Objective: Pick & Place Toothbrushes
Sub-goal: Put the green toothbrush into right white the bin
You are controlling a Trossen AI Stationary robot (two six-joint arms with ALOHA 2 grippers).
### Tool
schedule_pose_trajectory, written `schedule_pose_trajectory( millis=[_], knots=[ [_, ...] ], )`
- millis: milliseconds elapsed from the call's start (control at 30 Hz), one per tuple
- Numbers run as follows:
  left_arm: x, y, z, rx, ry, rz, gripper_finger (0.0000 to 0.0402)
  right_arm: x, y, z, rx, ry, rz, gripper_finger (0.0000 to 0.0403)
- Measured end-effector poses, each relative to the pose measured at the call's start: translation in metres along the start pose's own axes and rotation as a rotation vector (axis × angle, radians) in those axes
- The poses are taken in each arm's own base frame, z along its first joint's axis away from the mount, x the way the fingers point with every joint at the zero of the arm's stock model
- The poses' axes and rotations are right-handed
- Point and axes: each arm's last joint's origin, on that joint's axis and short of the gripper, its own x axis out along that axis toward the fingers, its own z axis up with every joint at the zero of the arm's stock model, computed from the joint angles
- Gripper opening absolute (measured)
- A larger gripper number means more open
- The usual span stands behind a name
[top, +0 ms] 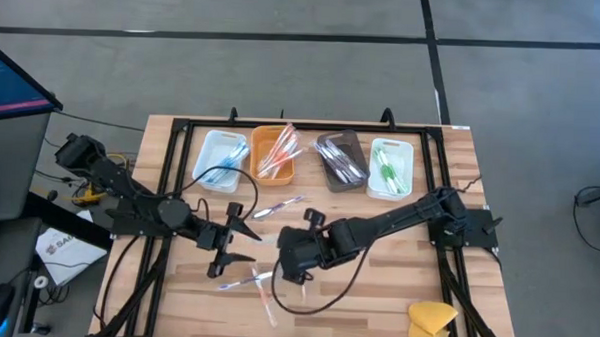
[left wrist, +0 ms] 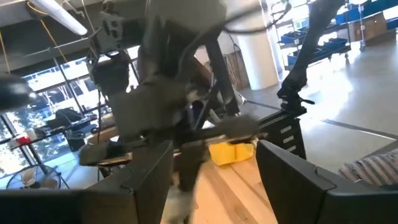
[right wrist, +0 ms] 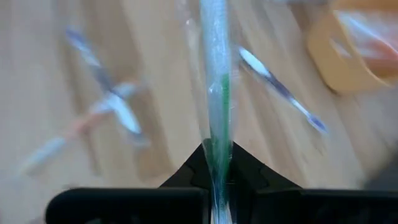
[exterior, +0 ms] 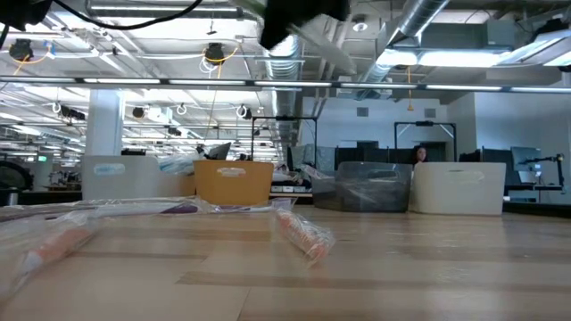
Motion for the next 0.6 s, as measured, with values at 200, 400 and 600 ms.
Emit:
schedule_pose_trajectory(
  millis=[200, 400, 600],
  knots=[
    [0.000, 0.000, 0.000, 0.001, 0.003, 0.007, 0.0232, -0.003, -0.021, -0.012, 0.070, 0.152, -0.170, 0.0013],
    [0.000, 0.003, 0.000, -0.001, 0.032, 0.102, 0.0230, -0.024, -0.045, -0.019, 0.141, 0.287, -0.372, 0.0013],
    [-0.001, 0.007, -0.003, 0.004, 0.100, 0.236, 0.0235, -0.056, -0.060, -0.014, 0.173, 0.233, -0.314, 0.0013]
  ],
)
